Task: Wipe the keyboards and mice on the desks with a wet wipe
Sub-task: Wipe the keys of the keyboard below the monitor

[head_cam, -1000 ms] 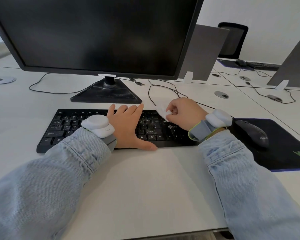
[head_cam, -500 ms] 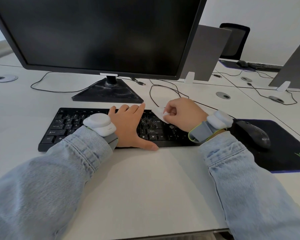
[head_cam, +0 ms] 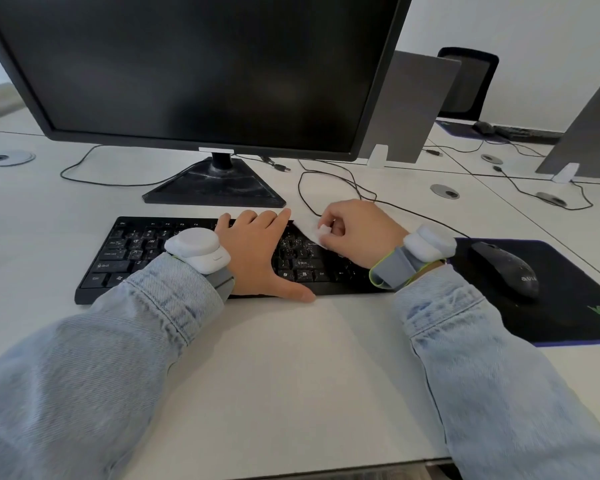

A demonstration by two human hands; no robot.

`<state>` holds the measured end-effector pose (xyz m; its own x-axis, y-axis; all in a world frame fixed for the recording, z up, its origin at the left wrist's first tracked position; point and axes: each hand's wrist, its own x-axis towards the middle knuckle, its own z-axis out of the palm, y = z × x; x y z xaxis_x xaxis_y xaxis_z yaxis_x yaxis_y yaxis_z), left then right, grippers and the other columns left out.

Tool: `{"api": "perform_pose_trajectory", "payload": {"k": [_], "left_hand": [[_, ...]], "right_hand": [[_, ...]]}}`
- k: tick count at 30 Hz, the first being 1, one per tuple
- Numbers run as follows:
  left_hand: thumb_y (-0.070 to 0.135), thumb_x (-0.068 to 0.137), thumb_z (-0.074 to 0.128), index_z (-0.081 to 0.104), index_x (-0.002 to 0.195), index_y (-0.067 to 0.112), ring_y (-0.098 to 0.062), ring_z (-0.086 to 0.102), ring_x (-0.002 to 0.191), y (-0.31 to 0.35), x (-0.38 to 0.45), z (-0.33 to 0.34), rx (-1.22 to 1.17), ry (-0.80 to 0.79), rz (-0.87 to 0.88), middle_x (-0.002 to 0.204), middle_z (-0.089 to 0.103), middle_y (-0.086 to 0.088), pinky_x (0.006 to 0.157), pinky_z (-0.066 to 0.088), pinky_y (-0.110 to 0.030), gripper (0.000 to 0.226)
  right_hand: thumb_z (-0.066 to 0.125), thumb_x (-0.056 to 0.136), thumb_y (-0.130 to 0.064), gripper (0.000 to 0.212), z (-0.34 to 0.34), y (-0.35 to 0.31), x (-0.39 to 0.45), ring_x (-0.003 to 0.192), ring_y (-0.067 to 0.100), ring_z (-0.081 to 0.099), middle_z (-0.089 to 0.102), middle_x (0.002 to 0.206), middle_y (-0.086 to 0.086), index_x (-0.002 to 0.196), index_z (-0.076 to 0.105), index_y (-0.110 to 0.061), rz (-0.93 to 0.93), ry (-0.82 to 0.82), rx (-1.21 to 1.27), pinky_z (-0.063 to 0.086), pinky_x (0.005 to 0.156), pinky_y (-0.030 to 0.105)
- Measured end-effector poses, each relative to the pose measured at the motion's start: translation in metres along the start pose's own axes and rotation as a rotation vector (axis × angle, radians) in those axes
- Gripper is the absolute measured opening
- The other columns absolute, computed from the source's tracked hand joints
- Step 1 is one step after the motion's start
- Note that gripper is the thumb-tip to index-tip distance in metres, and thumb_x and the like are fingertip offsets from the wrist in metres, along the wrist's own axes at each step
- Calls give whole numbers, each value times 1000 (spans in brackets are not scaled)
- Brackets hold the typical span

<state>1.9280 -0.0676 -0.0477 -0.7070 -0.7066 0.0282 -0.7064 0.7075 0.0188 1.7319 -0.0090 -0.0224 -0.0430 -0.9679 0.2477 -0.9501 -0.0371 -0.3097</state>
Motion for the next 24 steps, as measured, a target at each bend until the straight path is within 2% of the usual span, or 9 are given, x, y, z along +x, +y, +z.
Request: {"api": "perform_pose_trajectory", "payload": {"k": [3, 5, 7, 11, 14, 17, 20, 22, 24], "left_hand": [[108, 37, 23, 2, 160, 22, -23, 26, 146, -1, 1, 0, -3, -3, 4, 162, 24, 8, 119, 21, -53, 151], [108, 38, 23, 3, 160, 22, -23, 26, 145, -2, 1, 0, -3, -3, 7, 161, 25, 8, 119, 21, -54, 150], [108, 38, 24, 2, 160, 23, -23, 26, 145, -2, 1, 0, -2, -8, 8, 161, 24, 8, 119, 21, -54, 150], [108, 39, 24, 3, 159, 23, -23, 25, 146, -1, 1, -1, -2, -15, 7, 161, 23, 8, 120, 20, -55, 149], [108, 38, 24, 7, 159, 24, -23, 26, 145, -1, 1, 0, -1, -10, -2, 160, 25, 8, 119, 21, -54, 149], [108, 38, 23, 16, 157, 25, -23, 28, 143, -1, 1, 1, 7, -3, 6, 157, 28, 9, 119, 21, -53, 145], [108, 38, 23, 18, 156, 26, -22, 29, 142, -2, 2, 1, 6, -5, 9, 156, 29, 10, 119, 20, -53, 144], [109, 38, 22, 17, 156, 26, -22, 28, 143, -2, 2, 1, 8, -13, 9, 157, 28, 9, 119, 19, -53, 144], [109, 38, 21, 15, 157, 26, -22, 26, 144, -2, 2, 1, 8, -19, 6, 158, 26, 9, 120, 19, -54, 145]], "right_hand": [[61, 84, -20, 12, -8, 9, 1, 80, 18, 55, 58, 81, -5, 91, 68, -14, 106, -32, -115, 35, 67, 23], [60, 84, -19, 16, -15, 21, 0, 88, 23, 58, 63, 93, 4, 94, 69, -10, 220, 6, -193, 38, 68, 25], [58, 86, -19, 16, -19, 28, -1, 87, 23, 57, 63, 94, 4, 92, 69, -9, 284, 78, -212, 38, 67, 26], [60, 85, -21, 11, -17, 17, -2, 80, 16, 55, 57, 78, -7, 90, 67, -14, 159, 169, -25, 35, 67, 24], [61, 84, -21, 10, -6, -2, -2, 74, 12, 53, 51, 72, -14, 89, 67, -16, 37, 42, 3, 35, 62, 23], [59, 84, -21, 14, -5, 1, -1, 79, 19, 56, 57, 79, -5, 92, 69, -14, 97, -45, -108, 38, 64, 25], [55, 85, -21, 22, -13, 15, -1, 88, 28, 62, 67, 93, 9, 92, 70, -7, 224, 22, -239, 48, 69, 31], [55, 86, -21, 17, -16, 20, -2, 88, 26, 61, 65, 92, 5, 89, 68, -11, 273, 107, -203, 46, 69, 29], [57, 84, -21, 8, -15, 18, -2, 85, 20, 58, 61, 86, -3, 84, 64, -17, 214, 176, -73, 41, 68, 27]]}}
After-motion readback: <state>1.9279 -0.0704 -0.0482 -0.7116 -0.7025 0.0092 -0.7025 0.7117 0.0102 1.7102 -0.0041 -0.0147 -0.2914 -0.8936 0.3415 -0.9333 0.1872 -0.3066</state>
